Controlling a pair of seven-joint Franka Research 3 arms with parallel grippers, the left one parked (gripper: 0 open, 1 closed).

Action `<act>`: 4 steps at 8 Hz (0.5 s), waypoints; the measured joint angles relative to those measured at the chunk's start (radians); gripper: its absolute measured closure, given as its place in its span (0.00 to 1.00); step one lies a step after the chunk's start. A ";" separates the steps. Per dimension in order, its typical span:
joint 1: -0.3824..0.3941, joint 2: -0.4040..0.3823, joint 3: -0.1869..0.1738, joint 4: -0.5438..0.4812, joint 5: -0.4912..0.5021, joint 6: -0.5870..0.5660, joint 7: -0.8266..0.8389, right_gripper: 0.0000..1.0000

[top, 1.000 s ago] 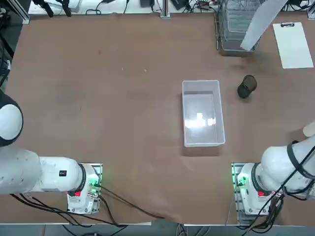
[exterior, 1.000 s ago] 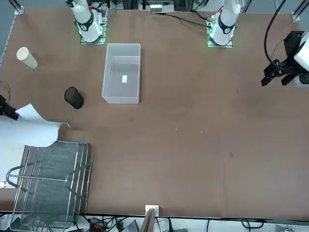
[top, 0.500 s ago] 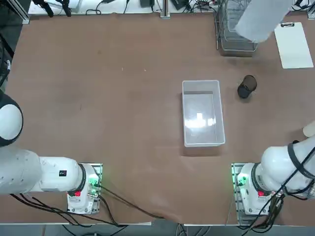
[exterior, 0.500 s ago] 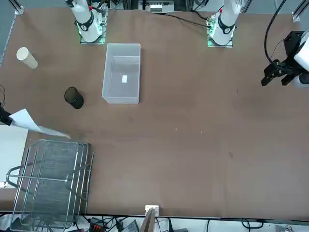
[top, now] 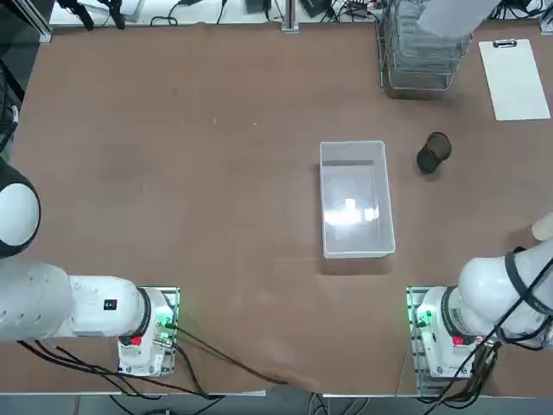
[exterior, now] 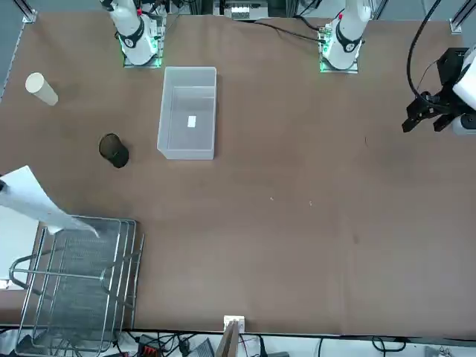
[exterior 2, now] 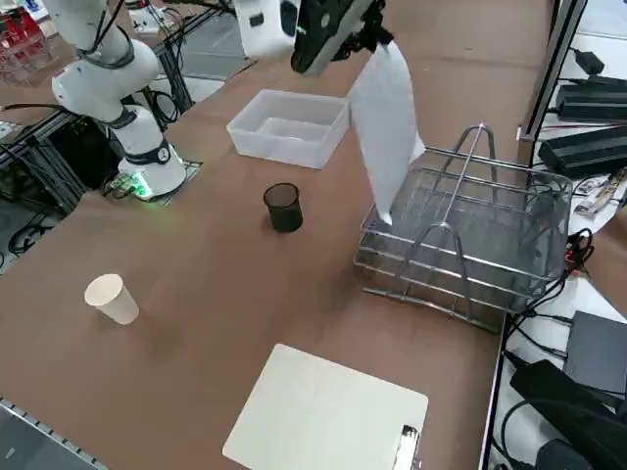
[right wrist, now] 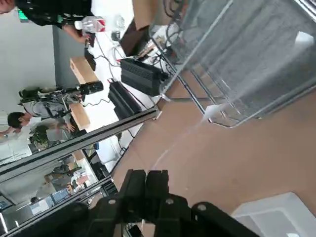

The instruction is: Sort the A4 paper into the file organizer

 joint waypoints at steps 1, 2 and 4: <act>0.002 0.000 0.002 0.020 0.000 0.001 0.000 0.99; 0.005 0.001 0.004 0.027 0.000 0.007 -0.009 0.99; 0.013 0.027 0.004 0.026 0.000 0.027 -0.059 0.99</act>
